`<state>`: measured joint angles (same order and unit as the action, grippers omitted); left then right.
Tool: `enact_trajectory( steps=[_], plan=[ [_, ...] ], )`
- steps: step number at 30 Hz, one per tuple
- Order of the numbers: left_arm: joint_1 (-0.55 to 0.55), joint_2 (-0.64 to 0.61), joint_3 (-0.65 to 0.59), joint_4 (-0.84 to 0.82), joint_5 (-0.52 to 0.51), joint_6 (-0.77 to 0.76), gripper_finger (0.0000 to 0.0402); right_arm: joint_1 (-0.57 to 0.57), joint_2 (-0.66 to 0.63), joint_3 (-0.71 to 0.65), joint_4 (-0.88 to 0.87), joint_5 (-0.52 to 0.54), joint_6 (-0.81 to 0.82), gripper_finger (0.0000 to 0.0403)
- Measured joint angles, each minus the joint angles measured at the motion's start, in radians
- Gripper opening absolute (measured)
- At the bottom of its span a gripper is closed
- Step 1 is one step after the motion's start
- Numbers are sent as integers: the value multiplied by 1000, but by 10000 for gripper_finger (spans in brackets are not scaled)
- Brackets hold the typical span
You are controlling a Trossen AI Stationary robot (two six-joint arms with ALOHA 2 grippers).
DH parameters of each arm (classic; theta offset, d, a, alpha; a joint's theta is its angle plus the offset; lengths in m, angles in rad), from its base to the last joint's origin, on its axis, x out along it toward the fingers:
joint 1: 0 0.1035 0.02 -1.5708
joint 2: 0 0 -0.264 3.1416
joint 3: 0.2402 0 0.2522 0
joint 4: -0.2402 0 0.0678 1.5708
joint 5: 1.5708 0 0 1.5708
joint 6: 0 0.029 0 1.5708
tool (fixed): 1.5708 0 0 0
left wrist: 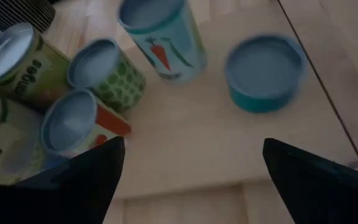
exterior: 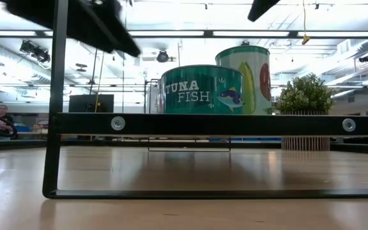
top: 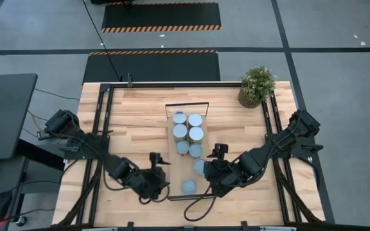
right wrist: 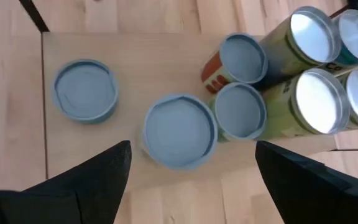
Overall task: Pick and place cans onto a shelf
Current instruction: Put the canned tuna on the shelf
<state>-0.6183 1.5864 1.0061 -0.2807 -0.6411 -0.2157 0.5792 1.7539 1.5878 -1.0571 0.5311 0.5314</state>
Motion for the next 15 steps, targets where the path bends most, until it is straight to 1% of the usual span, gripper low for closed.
enact_trajectory(
  steps=[2,3,5,8,9,11,14,15],
  plan=[
    [-19,0,-7,-15,-18,-43,388,12,-14,-19,8,1,14,352],
    [-26,0,-24,16,-25,-54,388,20,-23,-29,9,1,21,352],
    [-34,1,-74,121,-35,-53,388,35,-45,-52,10,17,37,352],
    [-32,5,-156,327,-32,-11,388,51,-80,-99,29,42,58,352],
    [-24,11,-180,394,-17,6,388,55,-94,-117,39,48,67,352],
    [-8,15,-222,476,25,50,388,59,-122,-154,67,57,81,352],
    [27,31,-246,603,111,115,388,61,-157,-214,104,60,102,352],
    [38,39,-249,617,123,137,388,61,-168,-235,129,60,102,352]
  ],
)
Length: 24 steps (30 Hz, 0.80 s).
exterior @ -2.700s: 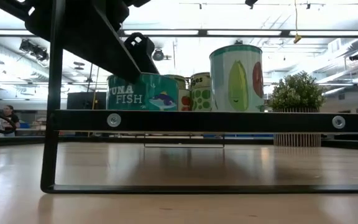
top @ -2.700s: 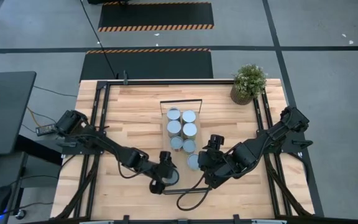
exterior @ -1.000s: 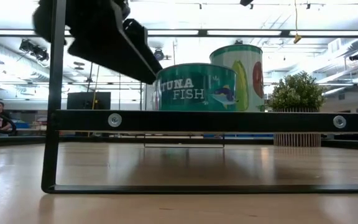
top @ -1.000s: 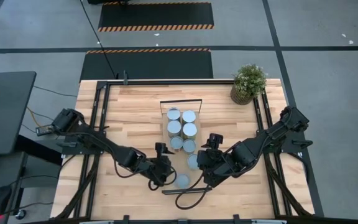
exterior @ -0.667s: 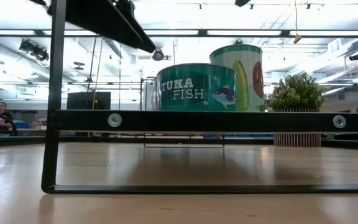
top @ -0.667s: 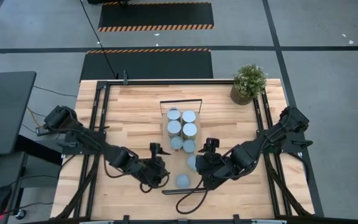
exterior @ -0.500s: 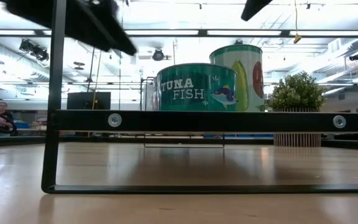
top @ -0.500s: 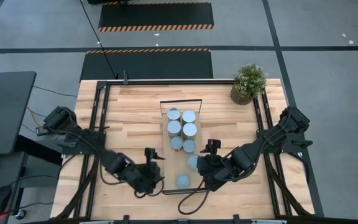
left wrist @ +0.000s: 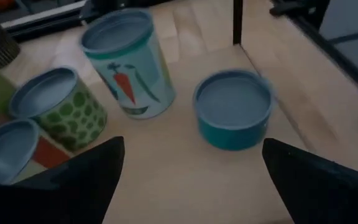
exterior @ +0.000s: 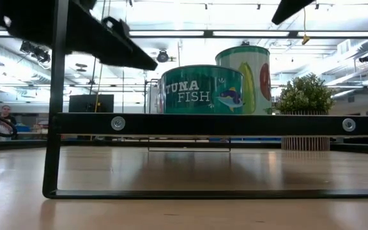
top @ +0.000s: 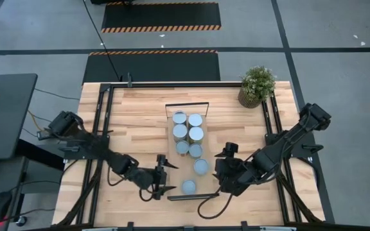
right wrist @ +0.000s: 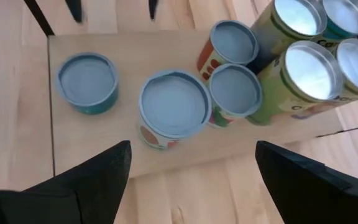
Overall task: Pick and place cans onto a shelf
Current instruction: Put the canned tuna on the shelf
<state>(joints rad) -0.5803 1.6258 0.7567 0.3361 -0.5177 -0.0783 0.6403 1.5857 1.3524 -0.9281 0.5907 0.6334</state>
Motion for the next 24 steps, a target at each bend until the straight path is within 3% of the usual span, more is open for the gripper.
enact_trajectory(
  steps=[5,13,19,24],
  plan=[
    [59,49,0,66,41,148,388,-5,-45,-94,116,-1,-2,352],
    [87,59,-1,96,51,451,387,-10,-58,-151,150,-8,29,352],
    [104,59,0,179,154,571,387,-26,-58,-151,156,-8,21,352],
    [149,73,0,225,330,582,387,-41,-58,-151,159,-12,21,352]
  ],
)
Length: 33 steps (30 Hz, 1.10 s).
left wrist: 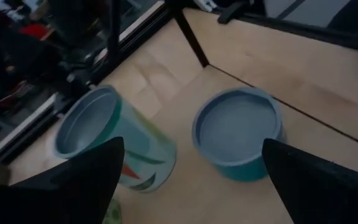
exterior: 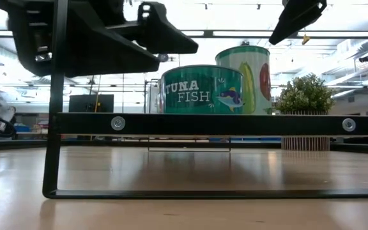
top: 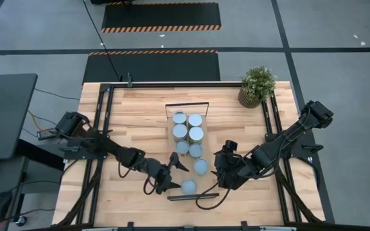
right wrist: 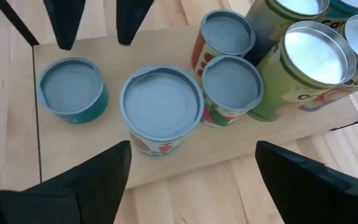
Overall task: Pick and place cans onto a shelf
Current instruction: Put the canned tuna on the shelf
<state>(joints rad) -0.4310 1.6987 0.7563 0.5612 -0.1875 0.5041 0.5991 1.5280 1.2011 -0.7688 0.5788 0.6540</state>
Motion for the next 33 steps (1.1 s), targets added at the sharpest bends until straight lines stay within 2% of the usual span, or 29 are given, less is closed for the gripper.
enact_trajectory(
  steps=[6,14,18,26,31,33],
  plan=[
    [34,38,0,60,78,4,387,-1,0,0,8,-4,0,352],
    [34,71,0,133,77,16,387,-1,0,0,8,-4,-1,352],
    [30,70,0,138,-12,16,387,-1,0,0,9,-4,-1,352],
    [3,60,0,141,-28,-8,387,2,0,0,9,-10,-1,352],
    [-11,59,1,102,-89,46,387,2,0,0,9,-22,-1,352],
    [-11,59,2,82,-105,18,387,2,0,0,9,-23,-1,352]
  ],
)
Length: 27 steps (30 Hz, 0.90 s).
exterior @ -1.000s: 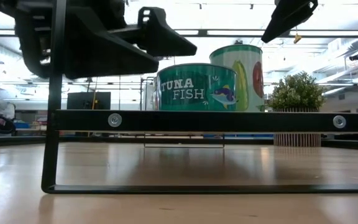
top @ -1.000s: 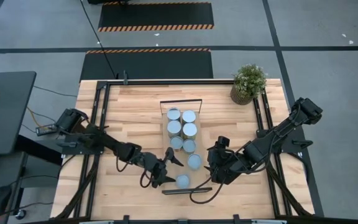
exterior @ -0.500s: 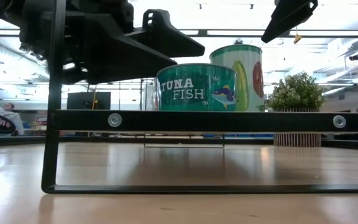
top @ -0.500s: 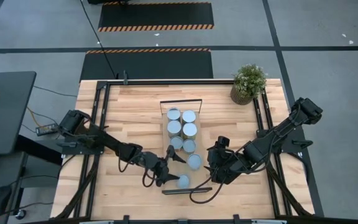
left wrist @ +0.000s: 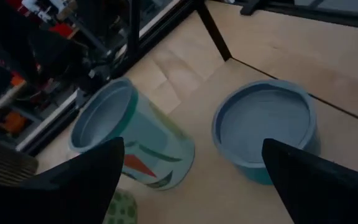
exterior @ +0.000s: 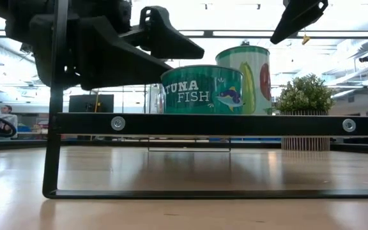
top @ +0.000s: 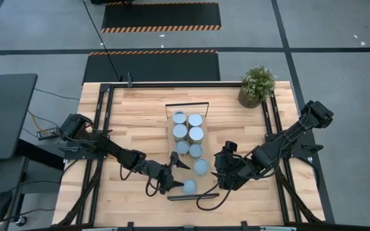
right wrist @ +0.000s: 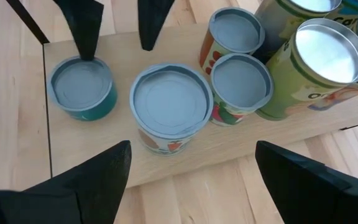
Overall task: Pick and place cans onto a shelf
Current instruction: Put the canned tuna on the shelf
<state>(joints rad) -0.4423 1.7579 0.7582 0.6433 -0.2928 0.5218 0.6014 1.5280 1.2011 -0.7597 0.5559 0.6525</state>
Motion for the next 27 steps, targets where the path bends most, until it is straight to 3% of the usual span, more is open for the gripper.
enact_trajectory(
  steps=[6,13,19,27],
  plan=[
    [9,-12,0,-28,93,-133,376,1,-4,0,-4,-1,-5,352],
    [14,-74,2,-64,95,-162,352,1,-56,0,-5,21,-9,352],
    [-1,-97,2,-217,99,-174,348,1,-64,1,-6,28,-25,352],
    [10,-32,2,-124,91,-199,348,1,-64,1,-5,53,-35,352]
  ],
)
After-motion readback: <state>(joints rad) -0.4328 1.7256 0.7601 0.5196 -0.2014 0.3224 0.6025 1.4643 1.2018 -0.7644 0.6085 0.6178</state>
